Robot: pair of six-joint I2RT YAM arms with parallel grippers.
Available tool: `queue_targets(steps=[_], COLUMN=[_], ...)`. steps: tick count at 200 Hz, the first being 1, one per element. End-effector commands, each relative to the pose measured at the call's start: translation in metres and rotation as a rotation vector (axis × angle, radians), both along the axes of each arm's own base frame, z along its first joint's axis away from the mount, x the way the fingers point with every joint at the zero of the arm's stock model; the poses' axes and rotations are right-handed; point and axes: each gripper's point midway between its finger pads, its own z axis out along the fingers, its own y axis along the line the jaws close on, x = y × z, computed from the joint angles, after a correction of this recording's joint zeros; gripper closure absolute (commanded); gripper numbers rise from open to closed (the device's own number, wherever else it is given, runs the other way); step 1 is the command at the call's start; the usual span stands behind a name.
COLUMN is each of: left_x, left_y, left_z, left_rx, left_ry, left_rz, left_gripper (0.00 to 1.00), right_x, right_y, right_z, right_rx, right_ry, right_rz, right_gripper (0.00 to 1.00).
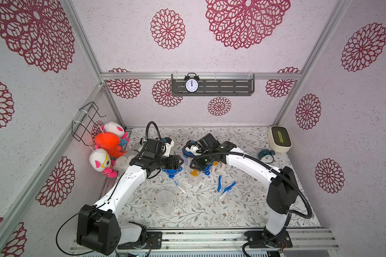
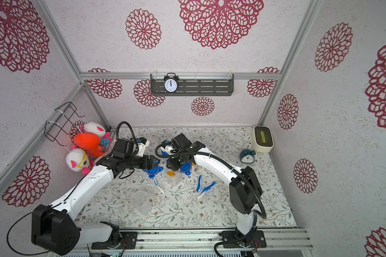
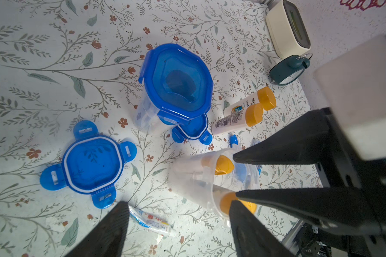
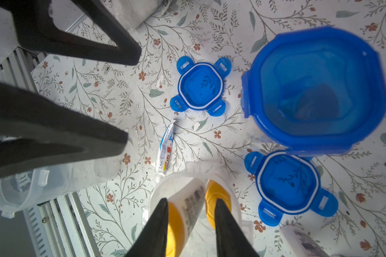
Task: Pack away toiletry kits
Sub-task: Place the toiletry item into the container.
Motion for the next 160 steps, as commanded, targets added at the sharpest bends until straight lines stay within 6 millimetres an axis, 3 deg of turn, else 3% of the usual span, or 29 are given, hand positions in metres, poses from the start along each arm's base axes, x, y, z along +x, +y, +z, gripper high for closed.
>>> queue_targets(steps=[1,46,70,94,118,134,147,160], left_x=[0.005,0.008,0.008,0.005,0.0,-0.002,-0.003,-0.003], left_y=[0.003,0.01,0.012,0.007,-0.001,-0.004,-0.005,-0.005], left_z=[0.004,-0.003,-0.003,0.003,0.013,0.017,0.019,0.019], left_rx=[0.011,0.041,0.049,0.027,-0.018,-0.036,-0.039,-0.038], left_ry=[-0.002,0.021,0.03,0.018,-0.018,-0.04,-0.047,-0.048], left_rz=[0.021,0.057,0.068,0.039,-0.007,-0.029,-0.033,-0.036], left_gripper=[0.25,0.25,0.25,0.25,0.25,0.25,0.25,0.25], right_x=[0.003,0.0,0.002,0.006,0.011,0.003,-0.012,-0.028], right_y=[0.004,0.001,-0.017,-0.067,-0.148,-0.202,-0.227,-0.237], right_z=[0.012,0.039,0.058,0.061,0.039,0.018,0.003,-0.012], right_rx=[0.025,0.083,0.108,0.106,0.062,-0.008,-0.044,-0.062], right_ry=[-0.024,-0.055,-0.077,-0.042,0.055,0.135,0.196,0.255], right_rz=[-0.013,-0.033,-0.099,-0.263,-0.553,-0.748,-0.841,-0.891], right_gripper=[0.63,0.64,0.64,0.63,0.57,0.56,0.55,0.54])
